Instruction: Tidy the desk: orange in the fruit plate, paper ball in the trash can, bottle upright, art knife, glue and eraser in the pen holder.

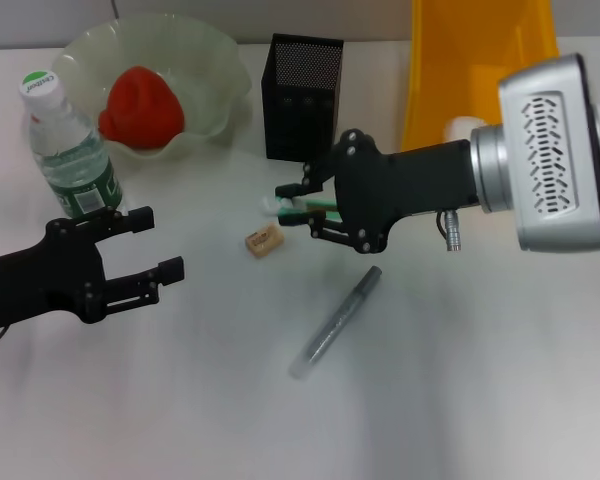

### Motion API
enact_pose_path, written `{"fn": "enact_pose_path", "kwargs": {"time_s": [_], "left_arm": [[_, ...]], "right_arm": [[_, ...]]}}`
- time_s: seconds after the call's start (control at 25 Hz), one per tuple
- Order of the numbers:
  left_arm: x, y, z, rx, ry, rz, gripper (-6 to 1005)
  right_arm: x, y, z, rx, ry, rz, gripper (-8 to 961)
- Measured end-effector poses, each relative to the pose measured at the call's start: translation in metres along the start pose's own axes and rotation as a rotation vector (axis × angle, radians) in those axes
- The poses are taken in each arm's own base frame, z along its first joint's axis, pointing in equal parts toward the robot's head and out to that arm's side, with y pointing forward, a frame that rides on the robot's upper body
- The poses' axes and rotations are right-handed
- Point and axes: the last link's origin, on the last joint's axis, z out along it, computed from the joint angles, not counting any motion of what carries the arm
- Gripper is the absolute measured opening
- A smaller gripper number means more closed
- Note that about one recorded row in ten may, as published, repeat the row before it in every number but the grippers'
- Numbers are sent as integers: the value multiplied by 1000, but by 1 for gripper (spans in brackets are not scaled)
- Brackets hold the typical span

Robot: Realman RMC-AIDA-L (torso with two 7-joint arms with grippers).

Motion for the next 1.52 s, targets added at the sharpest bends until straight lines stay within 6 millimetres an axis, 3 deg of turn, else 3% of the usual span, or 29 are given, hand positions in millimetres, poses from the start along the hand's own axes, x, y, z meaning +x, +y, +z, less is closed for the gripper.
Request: {"fn": "enact_pose_path", "kwargs": {"time_s": [0.36,0.84,1.2,1.52], "left_arm": [[-1,3,3,-7,10,-10,787],[2,4,6,-15,24,-39,787],[4,4,10,-18,38,-57,786],[4,5,13,-21,44,-61,787]], "right_arm": [[9,13,-12,168,-115,-26,186],[19,29,-24,344,-126,-282,186],[25,31,-26,467,-96,-471,186],[26,18,-18,530,-104,-504,186]]}}
